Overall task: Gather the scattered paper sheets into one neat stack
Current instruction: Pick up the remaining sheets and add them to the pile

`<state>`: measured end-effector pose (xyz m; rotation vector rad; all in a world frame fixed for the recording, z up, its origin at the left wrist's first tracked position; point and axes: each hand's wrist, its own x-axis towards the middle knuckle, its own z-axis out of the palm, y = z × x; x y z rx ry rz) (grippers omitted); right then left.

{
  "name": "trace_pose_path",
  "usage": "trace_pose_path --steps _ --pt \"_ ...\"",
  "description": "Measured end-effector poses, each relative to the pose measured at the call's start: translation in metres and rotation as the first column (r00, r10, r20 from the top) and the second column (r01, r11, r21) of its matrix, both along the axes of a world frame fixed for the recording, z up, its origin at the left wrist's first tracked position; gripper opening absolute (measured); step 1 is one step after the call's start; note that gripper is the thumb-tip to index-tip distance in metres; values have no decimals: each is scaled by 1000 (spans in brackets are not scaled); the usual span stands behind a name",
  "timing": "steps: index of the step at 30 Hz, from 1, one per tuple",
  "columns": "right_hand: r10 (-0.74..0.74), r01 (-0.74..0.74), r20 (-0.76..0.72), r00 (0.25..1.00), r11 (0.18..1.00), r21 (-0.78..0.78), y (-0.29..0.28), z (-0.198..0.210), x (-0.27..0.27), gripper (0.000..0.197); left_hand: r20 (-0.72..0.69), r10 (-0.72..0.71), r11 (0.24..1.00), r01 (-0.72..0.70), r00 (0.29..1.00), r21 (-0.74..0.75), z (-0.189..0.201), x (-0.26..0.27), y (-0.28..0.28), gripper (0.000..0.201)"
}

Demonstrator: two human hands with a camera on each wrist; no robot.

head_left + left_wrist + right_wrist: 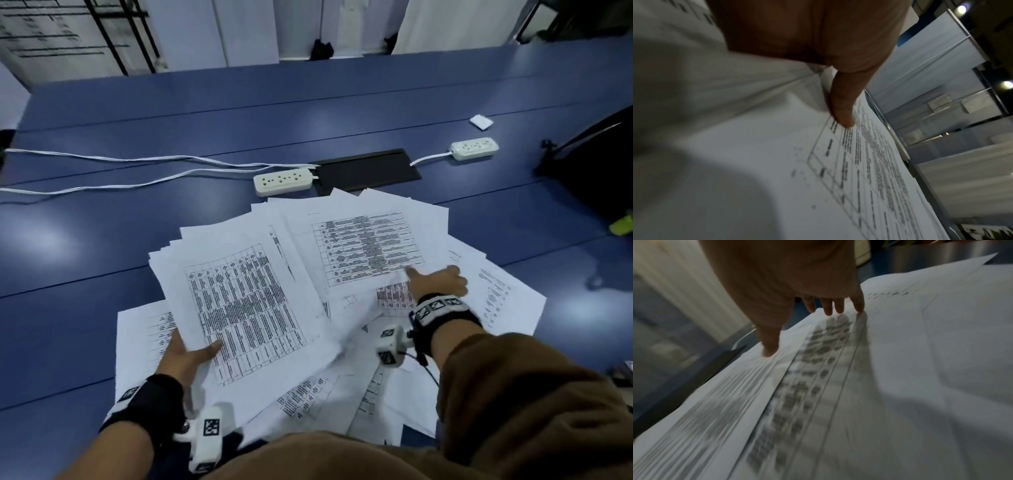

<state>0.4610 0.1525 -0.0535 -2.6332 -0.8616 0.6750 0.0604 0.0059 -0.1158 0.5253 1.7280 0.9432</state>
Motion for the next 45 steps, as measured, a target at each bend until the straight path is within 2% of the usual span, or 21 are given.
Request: trace_pose_path --steps 3,6,15,19,21,23,26,29,32,35,38,39,41,42,45 --pt "-2 6 19 1000 983 -183 8 0 29 121 30 -24 1000 24 999 3 0 -3 2 79" --pt "19 -9 40 999 968 -250 17 -4 38 128 83 -7 1000 5 997 26 -1 -3 5 74" --pt "-30 47 115 993 988 -150 31 -18 46 120 106 6 1000 -7 994 12 -1 -4 5 71" --pt "-36 32 -51 998 996 -78 38 -30 61 132 115 11 1000 -11 993 2 0 -4 5 66" --pt "3 -10 -105 994 998 -65 38 -38 67 120 119 4 1000 -4 993 -4 0 -4 4 64" --pt "79 -83 -107 991 996 -32 35 -39 64 93 111 -1 1000 1 994 -1 2 -4 4 66" --pt "102 -65 -149 984 970 233 30 -36 48 46 122 10 1000 -12 992 17 7 0 4 57" --pt "124 -12 -212 969 887 462 27 -32 31 26 124 11 1000 -14 992 24 13 5 4 52" --pt "166 -26 -149 975 750 660 29 4 14 20 128 30 999 -33 991 19 13 5 4 51" --pt "225 -79 -60 972 559 825 38 65 1 16 131 29 999 -32 991 18 14 4 4 52" --pt "340 -16 -100 935 324 946 46 125 -7 4 146 36 999 -37 989 6 14 3 4 52" --pt "394 -22 -99 914 290 957 46 142 -11 13 142 31 1000 -31 989 -5 14 3 3 52" --pt "514 -95 -95 852 330 939 47 166 -17 28 145 21 1000 -18 989 -20 13 0 2 60" --pt "570 -134 -120 813 384 914 48 169 -20 28 147 3 1000 0 989 -23 13 -2 1 65" --pt "703 -293 -221 676 531 795 51 149 -30 35 145 -56 998 61 988 -30 16 -2 -5 57"
